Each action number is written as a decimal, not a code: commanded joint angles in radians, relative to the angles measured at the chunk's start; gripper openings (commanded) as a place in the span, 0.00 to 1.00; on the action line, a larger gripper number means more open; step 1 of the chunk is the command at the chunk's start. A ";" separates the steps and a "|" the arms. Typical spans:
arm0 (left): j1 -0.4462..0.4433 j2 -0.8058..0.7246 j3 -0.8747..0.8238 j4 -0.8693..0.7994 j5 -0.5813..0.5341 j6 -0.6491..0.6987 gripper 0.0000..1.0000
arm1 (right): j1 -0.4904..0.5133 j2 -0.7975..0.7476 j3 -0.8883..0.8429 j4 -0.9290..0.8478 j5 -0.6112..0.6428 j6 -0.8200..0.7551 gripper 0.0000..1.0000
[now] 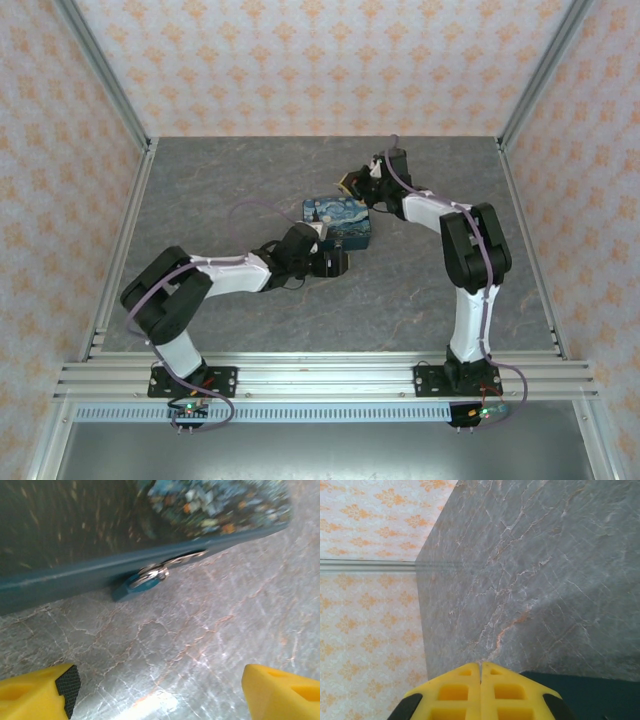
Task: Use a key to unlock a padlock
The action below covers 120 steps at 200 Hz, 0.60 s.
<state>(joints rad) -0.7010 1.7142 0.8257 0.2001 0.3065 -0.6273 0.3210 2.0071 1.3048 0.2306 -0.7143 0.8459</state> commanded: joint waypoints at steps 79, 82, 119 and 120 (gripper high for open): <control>-0.013 0.079 0.056 0.066 -0.124 0.050 0.83 | 0.010 -0.011 -0.153 0.142 -0.011 0.029 0.00; -0.012 0.083 0.059 0.069 -0.126 0.053 0.83 | 0.010 -0.011 -0.153 0.142 -0.013 0.029 0.00; -0.014 0.122 0.066 0.131 -0.129 0.112 0.78 | 0.011 0.001 -0.157 0.142 -0.019 0.019 0.00; -0.014 0.123 0.065 0.133 -0.129 0.115 0.78 | 0.011 0.001 -0.157 0.142 -0.019 0.020 0.00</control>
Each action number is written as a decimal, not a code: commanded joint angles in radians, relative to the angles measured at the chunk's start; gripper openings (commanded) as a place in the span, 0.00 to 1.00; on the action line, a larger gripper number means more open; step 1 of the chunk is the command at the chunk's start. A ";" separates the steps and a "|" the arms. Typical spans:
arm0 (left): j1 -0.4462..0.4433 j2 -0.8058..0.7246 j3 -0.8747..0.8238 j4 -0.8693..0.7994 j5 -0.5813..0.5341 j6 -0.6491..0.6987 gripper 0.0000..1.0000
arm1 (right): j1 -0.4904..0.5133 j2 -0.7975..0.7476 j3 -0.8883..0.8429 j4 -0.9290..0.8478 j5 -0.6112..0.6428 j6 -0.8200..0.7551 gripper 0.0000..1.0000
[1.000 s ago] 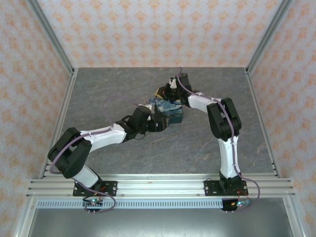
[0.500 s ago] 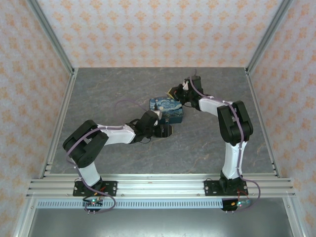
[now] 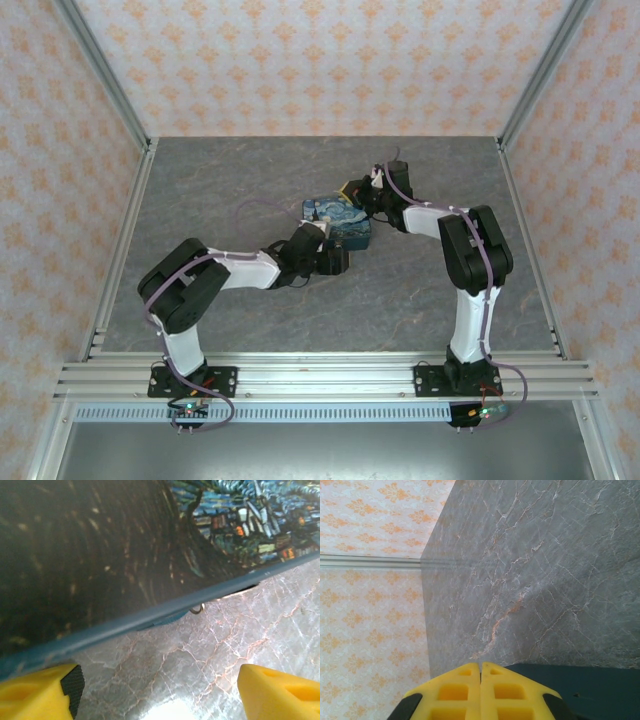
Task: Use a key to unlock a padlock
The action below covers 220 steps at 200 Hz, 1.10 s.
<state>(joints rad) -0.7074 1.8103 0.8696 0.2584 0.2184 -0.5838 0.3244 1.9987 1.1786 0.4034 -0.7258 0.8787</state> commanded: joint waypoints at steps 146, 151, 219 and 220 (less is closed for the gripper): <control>-0.012 0.131 0.034 0.295 0.002 0.085 0.68 | 0.011 0.024 -0.054 -0.060 -0.011 -0.051 0.00; -0.012 0.127 0.028 0.307 0.001 0.077 0.68 | 0.011 0.025 -0.056 -0.060 -0.010 -0.051 0.00; -0.010 0.124 -0.033 0.511 0.037 -0.086 0.68 | 0.011 0.020 -0.066 -0.064 -0.009 -0.059 0.00; -0.010 0.124 -0.033 0.513 0.038 -0.089 0.68 | 0.010 0.020 -0.067 -0.064 -0.009 -0.059 0.00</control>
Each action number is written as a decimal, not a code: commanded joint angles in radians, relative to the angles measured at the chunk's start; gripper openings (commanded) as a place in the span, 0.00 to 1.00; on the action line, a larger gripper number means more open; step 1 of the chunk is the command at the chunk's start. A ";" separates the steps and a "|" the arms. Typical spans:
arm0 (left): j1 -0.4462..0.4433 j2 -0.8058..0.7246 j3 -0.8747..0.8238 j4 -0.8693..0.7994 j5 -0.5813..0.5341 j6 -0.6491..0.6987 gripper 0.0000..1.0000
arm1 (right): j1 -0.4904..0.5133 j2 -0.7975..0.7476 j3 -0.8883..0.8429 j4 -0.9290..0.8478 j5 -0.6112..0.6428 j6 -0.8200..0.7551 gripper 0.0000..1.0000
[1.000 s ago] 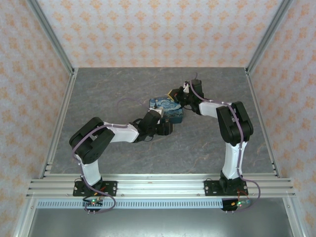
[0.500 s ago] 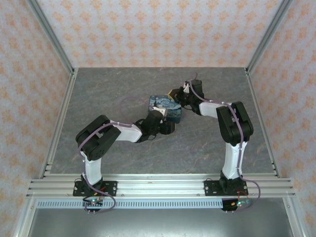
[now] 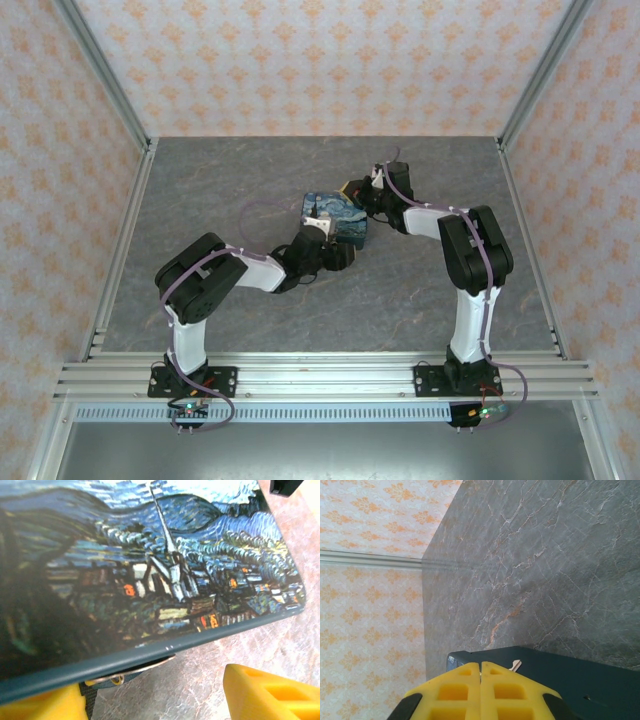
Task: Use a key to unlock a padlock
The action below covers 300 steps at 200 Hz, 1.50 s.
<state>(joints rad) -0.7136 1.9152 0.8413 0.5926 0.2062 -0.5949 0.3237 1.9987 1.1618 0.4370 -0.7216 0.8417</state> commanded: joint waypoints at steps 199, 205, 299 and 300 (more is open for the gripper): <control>-0.017 0.139 -0.156 0.680 -0.027 -0.445 0.64 | 0.016 0.030 -0.060 -0.071 -0.010 -0.004 0.00; -0.023 0.139 -0.160 0.687 -0.040 -0.456 0.64 | 0.016 0.031 -0.061 -0.070 -0.010 -0.003 0.00; -0.073 0.143 -0.175 0.680 -0.202 -0.506 0.63 | 0.020 0.038 -0.061 -0.060 -0.015 0.007 0.00; -0.073 0.142 -0.175 0.679 -0.203 -0.506 0.63 | 0.021 0.038 -0.061 -0.061 -0.015 0.007 0.00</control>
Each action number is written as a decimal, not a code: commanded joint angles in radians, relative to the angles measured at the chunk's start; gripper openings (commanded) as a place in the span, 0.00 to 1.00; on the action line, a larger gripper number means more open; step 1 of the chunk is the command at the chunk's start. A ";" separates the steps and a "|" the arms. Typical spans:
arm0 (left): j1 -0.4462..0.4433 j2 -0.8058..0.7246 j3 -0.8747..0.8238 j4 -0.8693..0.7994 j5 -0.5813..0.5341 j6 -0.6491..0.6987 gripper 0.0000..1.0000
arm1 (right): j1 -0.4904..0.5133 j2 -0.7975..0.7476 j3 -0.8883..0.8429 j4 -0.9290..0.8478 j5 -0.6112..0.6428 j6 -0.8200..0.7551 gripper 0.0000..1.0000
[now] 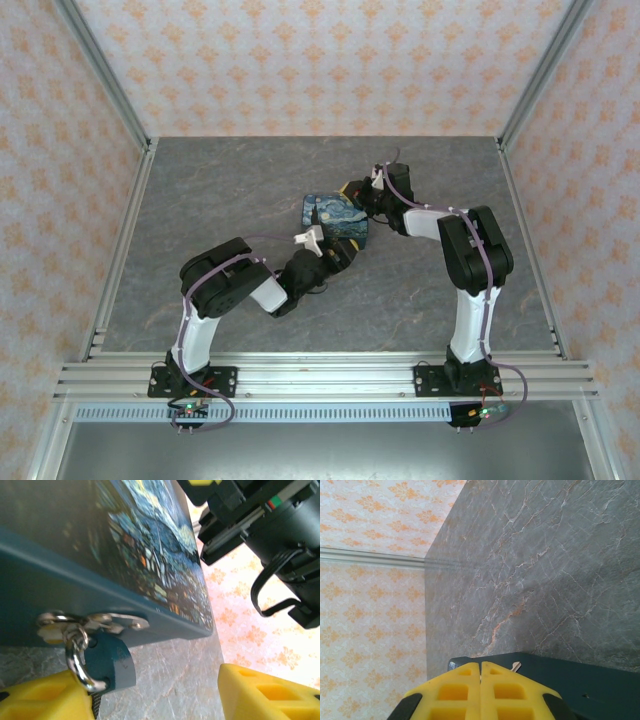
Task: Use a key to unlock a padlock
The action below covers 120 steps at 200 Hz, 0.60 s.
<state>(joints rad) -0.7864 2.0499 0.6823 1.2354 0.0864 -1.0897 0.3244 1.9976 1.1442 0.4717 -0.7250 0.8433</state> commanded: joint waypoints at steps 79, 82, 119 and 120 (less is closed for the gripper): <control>0.000 0.025 -0.027 -0.013 -0.143 -0.042 0.55 | 0.021 0.042 -0.044 -0.086 -0.014 0.010 0.00; 0.000 0.027 -0.027 -0.014 -0.146 -0.043 0.54 | 0.021 0.042 -0.043 -0.085 -0.013 0.011 0.00; -0.001 0.036 -0.029 -0.024 -0.152 -0.046 0.47 | 0.021 0.043 -0.043 -0.085 -0.013 0.011 0.00; -0.001 0.036 -0.029 -0.025 -0.151 -0.047 0.47 | 0.021 0.042 -0.043 -0.085 -0.013 0.011 0.00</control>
<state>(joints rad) -0.7856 2.0624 0.6636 1.2240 -0.0212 -1.1339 0.3248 1.9980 1.1404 0.4797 -0.7261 0.8536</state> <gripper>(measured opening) 0.476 0.042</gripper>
